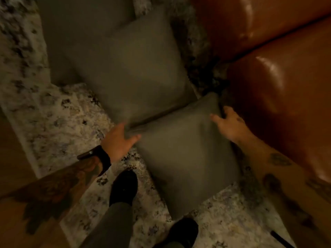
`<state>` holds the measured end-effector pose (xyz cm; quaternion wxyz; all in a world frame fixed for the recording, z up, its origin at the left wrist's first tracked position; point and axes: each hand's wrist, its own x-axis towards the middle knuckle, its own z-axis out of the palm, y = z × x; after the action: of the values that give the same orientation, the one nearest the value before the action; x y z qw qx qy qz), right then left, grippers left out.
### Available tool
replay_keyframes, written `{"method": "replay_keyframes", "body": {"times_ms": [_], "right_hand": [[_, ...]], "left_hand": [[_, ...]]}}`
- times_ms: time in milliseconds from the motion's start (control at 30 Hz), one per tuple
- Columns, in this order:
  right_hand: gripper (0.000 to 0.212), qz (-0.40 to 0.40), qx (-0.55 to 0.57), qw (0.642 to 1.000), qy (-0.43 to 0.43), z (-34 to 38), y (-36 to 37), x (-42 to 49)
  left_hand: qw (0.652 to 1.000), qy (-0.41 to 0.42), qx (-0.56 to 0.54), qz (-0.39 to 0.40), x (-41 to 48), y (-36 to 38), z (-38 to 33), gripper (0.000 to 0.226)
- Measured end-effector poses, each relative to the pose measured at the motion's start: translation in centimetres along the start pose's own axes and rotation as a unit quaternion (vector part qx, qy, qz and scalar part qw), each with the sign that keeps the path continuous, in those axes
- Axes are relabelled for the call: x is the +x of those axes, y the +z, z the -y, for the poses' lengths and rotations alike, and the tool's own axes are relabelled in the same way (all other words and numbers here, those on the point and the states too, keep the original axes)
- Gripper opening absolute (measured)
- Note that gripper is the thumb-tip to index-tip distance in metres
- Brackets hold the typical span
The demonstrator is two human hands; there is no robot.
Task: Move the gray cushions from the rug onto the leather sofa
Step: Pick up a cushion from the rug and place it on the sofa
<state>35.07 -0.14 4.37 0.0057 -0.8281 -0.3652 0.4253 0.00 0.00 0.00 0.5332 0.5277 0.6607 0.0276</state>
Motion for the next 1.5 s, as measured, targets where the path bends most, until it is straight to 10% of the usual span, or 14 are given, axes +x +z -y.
{"method": "replay_keyframes", "body": {"times_ms": [300,567,833,1233,1500], "right_hand": [[0.095,0.045,0.233,0.965,0.112,-2.5,3.6,8.6],[0.101,0.057,0.222,0.967,0.112,-2.6,4.2,6.3],[0.132,-0.093,0.2,0.966,0.138,-3.3,1.3,1.9],[0.035,-0.154,0.25,0.949,0.117,-8.6,-2.1,-9.5],[0.029,-0.128,0.44,0.882,0.11,-8.1,-6.3,-21.5]], "left_hand": [[0.925,-0.126,-0.356,0.038,3.7,4.1,3.0,0.053],[0.904,-0.153,-0.4,0.018,-1.6,4.2,3.5,0.037],[0.91,-0.113,-0.387,0.094,-9.0,4.7,3.3,0.032],[0.915,-0.105,-0.389,0.007,-16.8,4.7,-0.5,0.03],[0.937,-0.011,-0.346,-0.035,-19.9,-4.1,-8.4,0.032]]}}
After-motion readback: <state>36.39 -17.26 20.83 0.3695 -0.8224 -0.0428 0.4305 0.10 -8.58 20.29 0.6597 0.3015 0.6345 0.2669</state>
